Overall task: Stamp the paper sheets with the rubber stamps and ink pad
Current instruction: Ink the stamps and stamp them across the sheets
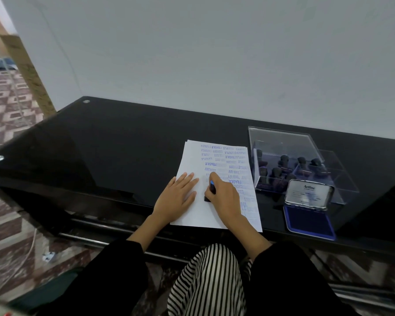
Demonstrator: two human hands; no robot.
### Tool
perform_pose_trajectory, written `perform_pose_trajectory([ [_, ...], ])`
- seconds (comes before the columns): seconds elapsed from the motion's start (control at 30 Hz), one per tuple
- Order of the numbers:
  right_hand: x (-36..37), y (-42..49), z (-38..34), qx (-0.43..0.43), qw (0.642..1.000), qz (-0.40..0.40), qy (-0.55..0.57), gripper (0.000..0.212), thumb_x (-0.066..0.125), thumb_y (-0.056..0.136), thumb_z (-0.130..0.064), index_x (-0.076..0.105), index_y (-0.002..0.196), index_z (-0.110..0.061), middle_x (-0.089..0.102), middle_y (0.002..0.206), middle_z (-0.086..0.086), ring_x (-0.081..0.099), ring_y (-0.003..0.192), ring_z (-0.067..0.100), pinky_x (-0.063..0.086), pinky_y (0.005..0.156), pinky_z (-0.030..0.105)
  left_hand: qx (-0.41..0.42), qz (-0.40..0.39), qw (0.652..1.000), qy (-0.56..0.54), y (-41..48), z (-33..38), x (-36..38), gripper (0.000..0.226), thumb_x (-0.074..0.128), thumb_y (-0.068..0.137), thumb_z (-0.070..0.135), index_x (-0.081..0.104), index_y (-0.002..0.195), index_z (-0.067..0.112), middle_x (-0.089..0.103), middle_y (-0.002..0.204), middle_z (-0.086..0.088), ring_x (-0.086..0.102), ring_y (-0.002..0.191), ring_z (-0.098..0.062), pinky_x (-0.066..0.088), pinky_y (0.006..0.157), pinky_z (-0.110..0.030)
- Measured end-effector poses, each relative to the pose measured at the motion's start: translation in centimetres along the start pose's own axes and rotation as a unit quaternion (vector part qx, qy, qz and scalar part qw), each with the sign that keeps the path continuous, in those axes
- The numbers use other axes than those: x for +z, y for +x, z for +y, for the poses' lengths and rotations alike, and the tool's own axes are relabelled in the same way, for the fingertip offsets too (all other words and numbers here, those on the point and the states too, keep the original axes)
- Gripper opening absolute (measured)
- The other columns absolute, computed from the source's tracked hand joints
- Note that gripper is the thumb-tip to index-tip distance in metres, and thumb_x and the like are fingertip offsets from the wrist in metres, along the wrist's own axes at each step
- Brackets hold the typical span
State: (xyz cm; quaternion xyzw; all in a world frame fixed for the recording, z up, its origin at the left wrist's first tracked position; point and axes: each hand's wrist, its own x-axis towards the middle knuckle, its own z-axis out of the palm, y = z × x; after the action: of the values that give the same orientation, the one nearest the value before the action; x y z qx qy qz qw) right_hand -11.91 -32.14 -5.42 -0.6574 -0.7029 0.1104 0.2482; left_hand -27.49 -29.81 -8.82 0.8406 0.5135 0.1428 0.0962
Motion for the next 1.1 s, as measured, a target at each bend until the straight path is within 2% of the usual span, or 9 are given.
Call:
perform_pose_trajectory([
  [0.1,0.0,0.8,0.0,0.019,1.0,-0.011,0.021,0.015,0.049,0.087,-0.01,0.036,0.084,-0.013,0.058,0.071,0.015,0.049,0.062,0.025,0.037,0.056,0.032,-0.001,0.0,1.0,-0.003,0.0,0.1,0.0,0.082,-0.005,0.077,0.058,0.022,0.147,0.025,0.015,0.156,0.006,0.006,0.146,-0.009,-0.002,0.116,-0.026],
  [0.27,0.2,0.3,0.0,0.015,1.0,0.001,0.013,0.014,0.047,0.087,-0.008,0.034,0.083,-0.012,0.06,0.069,0.016,0.04,0.059,0.022,0.034,0.054,0.031,-0.004,-0.002,1.0,-0.001,0.1,0.0,0.0,0.082,-0.005,0.077,0.058,0.022,0.147,0.025,0.015,0.156,0.006,0.007,0.146,-0.009,-0.002,0.117,-0.026],
  [0.4,0.4,-0.7,0.0,-0.004,1.0,0.016,-0.005,0.016,0.046,0.086,-0.006,0.032,0.081,-0.011,0.058,0.067,0.008,0.04,0.058,0.021,0.032,0.053,0.03,-0.003,0.0,1.0,-0.002,0.1,0.0,0.0,0.083,-0.004,0.077,0.058,0.024,0.147,0.024,0.016,0.156,0.006,0.008,0.146,-0.01,-0.001,0.117,-0.026],
  [0.5,0.4,-1.2,-0.1,-0.015,0.999,0.033,-0.017,0.017,0.047,0.087,-0.006,0.032,0.08,-0.011,0.048,0.065,0.008,0.036,0.059,0.02,0.029,0.053,0.03,-0.005,-0.001,1.0,0.0,0.1,0.0,0.0,0.084,-0.005,0.076,0.058,0.023,0.147,0.024,0.016,0.156,0.006,0.008,0.146,-0.01,-0.001,0.117,-0.027],
  [0.6,0.4,-1.4,-0.1,-0.021,0.999,0.034,-0.027,0.018,0.047,0.087,-0.007,0.031,0.08,-0.011,0.049,0.068,0.009,0.037,0.061,0.02,0.029,0.053,0.03,-0.004,0.002,1.0,-0.007,0.0,0.0,0.0,0.083,-0.003,0.076,0.058,0.025,0.146,0.024,0.017,0.156,0.005,0.009,0.146,-0.011,0.0,0.117,-0.027],
  [0.73,0.5,-1.3,-0.1,-0.024,0.999,0.041,-0.022,0.019,0.049,0.086,-0.005,0.032,0.079,-0.011,0.044,0.065,0.008,0.034,0.06,0.02,0.02,0.046,0.029,-0.005,0.003,1.0,-0.013,0.0,0.1,-0.1,0.084,-0.003,0.076,0.058,0.026,0.146,0.024,0.017,0.156,0.005,0.009,0.146,-0.011,0.0,0.117,-0.027],
  [1.03,0.6,-0.5,0.0,-0.02,0.999,0.038,-0.002,0.017,0.047,0.084,-0.003,0.033,0.078,-0.011,0.036,0.053,-0.001,0.032,0.057,0.02,0.026,0.05,0.03,-0.004,0.002,1.0,-0.001,0.0,0.1,-0.1,0.084,-0.004,0.076,0.057,0.025,0.147,0.023,0.016,0.156,0.005,0.008,0.146,-0.011,0.0,0.117,-0.027],
  [1.1,0.6,-0.4,0.0,-0.018,0.999,0.038,0.0,0.017,0.047,0.084,-0.003,0.033,0.079,-0.011,0.041,0.055,0.001,0.035,0.057,0.021,0.03,0.052,0.03,-0.002,0.003,1.0,0.002,0.0,0.1,-0.1,0.084,-0.004,0.076,0.057,0.025,0.147,0.023,0.017,0.156,0.004,0.009,0.146,-0.011,0.0,0.117,-0.027],
])
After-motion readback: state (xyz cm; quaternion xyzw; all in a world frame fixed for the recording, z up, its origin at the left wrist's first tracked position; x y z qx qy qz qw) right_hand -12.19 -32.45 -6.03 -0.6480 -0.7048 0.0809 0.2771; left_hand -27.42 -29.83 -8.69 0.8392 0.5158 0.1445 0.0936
